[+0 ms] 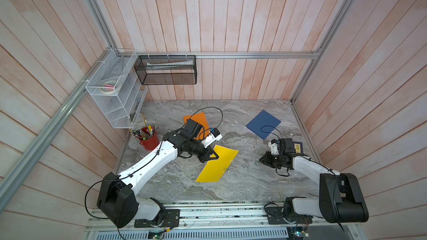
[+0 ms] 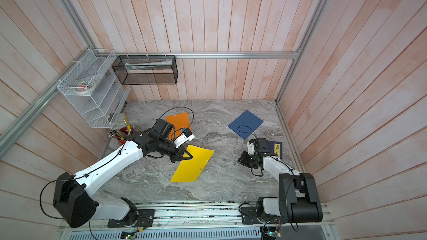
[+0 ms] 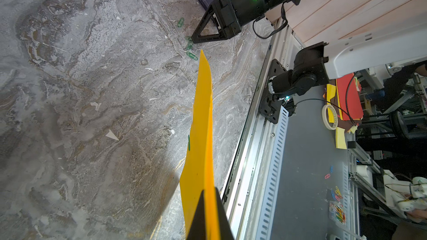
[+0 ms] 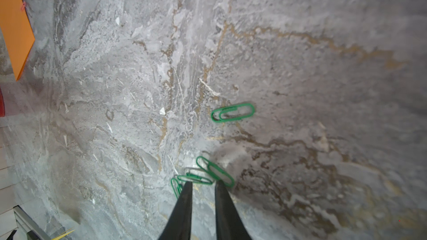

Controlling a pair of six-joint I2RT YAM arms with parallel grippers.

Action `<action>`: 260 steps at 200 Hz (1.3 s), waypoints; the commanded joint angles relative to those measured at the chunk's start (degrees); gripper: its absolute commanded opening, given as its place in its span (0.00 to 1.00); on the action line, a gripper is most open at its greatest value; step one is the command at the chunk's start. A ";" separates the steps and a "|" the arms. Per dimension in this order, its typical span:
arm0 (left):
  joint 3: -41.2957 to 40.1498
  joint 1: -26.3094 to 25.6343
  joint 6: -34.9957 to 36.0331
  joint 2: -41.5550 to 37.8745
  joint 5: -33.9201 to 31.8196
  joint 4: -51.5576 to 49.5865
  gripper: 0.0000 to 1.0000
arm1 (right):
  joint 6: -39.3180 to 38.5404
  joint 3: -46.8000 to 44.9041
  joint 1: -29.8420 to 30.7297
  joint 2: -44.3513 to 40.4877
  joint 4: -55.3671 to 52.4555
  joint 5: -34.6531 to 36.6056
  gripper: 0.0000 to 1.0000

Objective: Unclip the paperclips from the documents
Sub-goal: Place the paper clip at the center of the board, then adjust the document.

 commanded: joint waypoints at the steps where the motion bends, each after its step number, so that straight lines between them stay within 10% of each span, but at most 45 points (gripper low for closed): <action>1: 0.11 0.36 -0.16 -1.03 -0.50 1.41 0.00 | -0.24 2.37 -0.23 -1.41 -2.68 1.76 0.28; 147: 5.30 4.31 0.10 -1.89 6.37 6.81 0.00 | -2.30 0.55 14.35 -15.74 33.19 -30.04 0.66; 260: 8.53 4.83 1.28 -1.39 12.98 5.40 0.00 | 3.73 5.27 14.97 -5.33 52.43 -46.27 0.66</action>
